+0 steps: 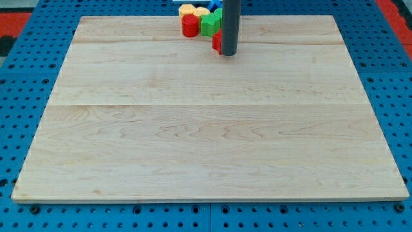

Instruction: Slightly push the green circle into yellow heart

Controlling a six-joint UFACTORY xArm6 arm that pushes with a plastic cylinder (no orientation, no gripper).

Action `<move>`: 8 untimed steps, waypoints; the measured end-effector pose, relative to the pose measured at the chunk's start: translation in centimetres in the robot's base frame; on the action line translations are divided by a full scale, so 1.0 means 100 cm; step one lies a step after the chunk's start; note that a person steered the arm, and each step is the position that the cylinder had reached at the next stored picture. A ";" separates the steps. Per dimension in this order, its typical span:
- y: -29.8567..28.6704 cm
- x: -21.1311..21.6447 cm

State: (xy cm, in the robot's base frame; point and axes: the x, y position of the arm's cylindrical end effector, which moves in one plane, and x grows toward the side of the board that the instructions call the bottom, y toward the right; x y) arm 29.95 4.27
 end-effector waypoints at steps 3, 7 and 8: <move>0.073 -0.085; 0.022 -0.103; 0.022 -0.103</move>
State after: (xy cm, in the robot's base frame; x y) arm 19.63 6.42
